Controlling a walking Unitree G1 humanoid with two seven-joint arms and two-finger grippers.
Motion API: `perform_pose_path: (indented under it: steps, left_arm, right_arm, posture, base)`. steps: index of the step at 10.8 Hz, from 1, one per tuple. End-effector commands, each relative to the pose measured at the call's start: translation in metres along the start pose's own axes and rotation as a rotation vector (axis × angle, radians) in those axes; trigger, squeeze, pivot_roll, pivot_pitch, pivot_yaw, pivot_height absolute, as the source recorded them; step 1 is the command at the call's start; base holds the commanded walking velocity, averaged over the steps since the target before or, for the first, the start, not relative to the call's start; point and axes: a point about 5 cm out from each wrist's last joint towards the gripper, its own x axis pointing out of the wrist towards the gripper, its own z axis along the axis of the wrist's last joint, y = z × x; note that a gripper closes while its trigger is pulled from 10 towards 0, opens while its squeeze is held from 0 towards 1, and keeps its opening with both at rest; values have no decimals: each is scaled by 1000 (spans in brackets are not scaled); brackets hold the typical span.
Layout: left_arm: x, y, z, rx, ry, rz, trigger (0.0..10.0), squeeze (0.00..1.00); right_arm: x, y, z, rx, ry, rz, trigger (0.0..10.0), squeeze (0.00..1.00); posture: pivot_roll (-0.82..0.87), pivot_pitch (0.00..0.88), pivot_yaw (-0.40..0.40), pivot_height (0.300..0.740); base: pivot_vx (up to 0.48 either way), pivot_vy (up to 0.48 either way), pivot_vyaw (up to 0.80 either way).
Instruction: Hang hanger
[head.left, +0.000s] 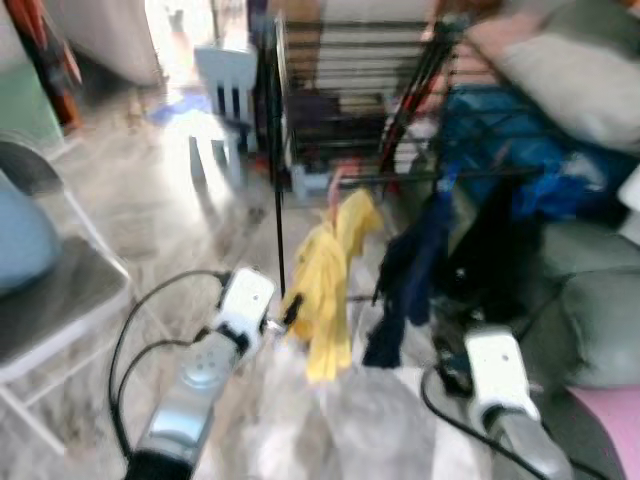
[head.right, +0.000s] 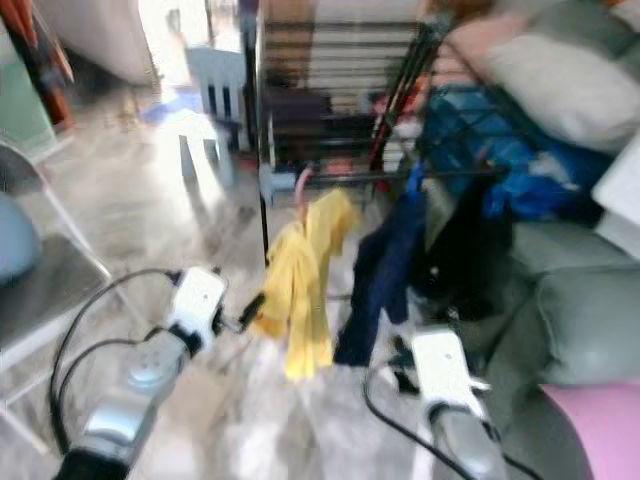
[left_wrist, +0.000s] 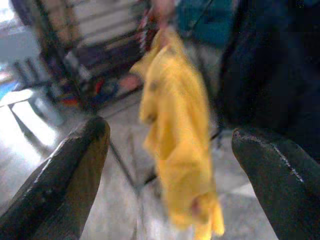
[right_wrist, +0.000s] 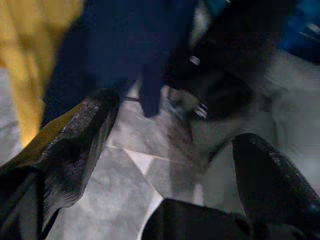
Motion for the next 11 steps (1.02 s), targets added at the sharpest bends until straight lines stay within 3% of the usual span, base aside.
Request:
perform_pose_path:
  steps: [1, 4, 7, 11]
  left_arm:
    - [2, 1, 5, 5, -27, -22, 10000, 0]
    - [7, -3, 9, -11, -29, -45, 10000, 0]
    - [8, -4, 10, -33, -29, -53, 10000, 0]
    - [9, -4, 9, -34, -24, -53, 10000, 0]
  right_arm:
    - [2, 2, 6, 17, -31, 6, 10000, 0]
    - [3, 5, 9, 18, -36, 14, 10000, 0]
    - [3, 5, 8, 18, -43, 17, 10000, 0]
    - [4, 6, 7, 8, -30, 22, 10000, 0]
  posture:
    - [-17, 0, -57, 740]
    - [-23, 0, -55, 740]
    - [-23, 0, -54, 740]
    - [-23, 0, -55, 740]
  base:
    - [0, 0, 0]
    - [0, 0, 0]
    - [0, -265, -188]
    - [0, 0, 0]
